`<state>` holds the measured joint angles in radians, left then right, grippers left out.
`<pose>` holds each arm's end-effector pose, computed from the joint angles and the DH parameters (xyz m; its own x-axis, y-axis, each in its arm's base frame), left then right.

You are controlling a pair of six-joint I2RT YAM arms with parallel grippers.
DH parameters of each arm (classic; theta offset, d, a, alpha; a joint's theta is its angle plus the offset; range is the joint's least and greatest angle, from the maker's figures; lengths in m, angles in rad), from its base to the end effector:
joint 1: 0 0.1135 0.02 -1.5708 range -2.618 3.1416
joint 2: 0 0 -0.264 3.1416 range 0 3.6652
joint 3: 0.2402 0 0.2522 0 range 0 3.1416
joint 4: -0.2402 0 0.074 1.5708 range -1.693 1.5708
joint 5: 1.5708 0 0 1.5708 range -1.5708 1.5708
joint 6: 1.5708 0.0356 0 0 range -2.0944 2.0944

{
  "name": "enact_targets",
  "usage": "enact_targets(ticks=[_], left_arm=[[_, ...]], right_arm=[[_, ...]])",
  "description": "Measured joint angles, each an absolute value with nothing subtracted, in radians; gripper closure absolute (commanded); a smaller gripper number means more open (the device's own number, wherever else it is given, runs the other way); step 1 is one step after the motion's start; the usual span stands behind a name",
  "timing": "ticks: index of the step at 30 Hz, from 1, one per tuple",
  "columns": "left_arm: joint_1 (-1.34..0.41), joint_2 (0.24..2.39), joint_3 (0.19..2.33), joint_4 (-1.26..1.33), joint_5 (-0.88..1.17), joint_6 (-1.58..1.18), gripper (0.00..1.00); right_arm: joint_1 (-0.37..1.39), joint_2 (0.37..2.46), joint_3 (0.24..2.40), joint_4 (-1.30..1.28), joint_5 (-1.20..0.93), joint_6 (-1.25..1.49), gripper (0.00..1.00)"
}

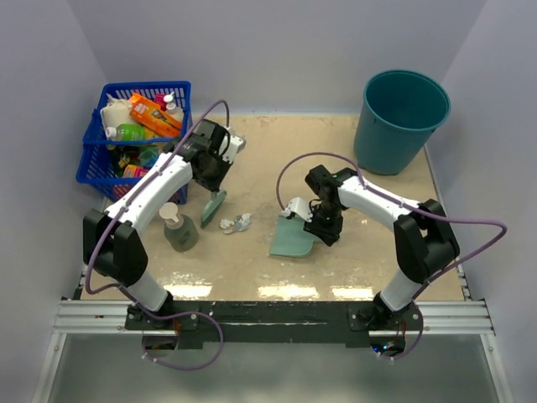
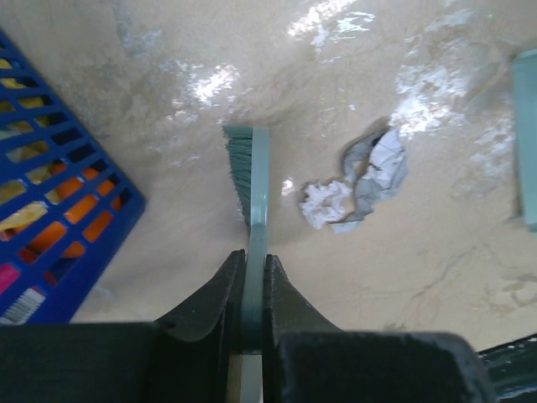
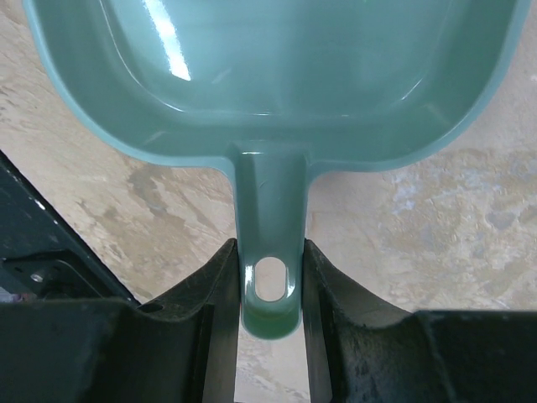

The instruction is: Sweep away the paper scraps from the table

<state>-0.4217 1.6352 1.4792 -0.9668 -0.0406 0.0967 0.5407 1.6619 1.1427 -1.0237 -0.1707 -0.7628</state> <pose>0.3069 -0.1361 0.2994 -0.7806 0.4559 -0.4276 0.4705 0.8789 0.0782 0.2451 0.1542 0.1979 -0.2663 -0.9540 -0.1375 -0.9618 0.2535 0.1035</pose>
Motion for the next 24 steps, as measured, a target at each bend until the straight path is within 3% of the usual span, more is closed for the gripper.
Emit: enact_targets(ticks=[16,24], left_arm=[[-0.456,1.679,1.509,-0.925,0.405,-0.049,1.0],[-0.36,1.679,1.584,-0.955,0.463,-0.036,1.0]], right_arm=[[0.636,1.742,1.222,-0.986,-0.113,-0.651,1.0],[0.636,1.742,1.223,-0.973,-0.1,-0.627,1.0]])
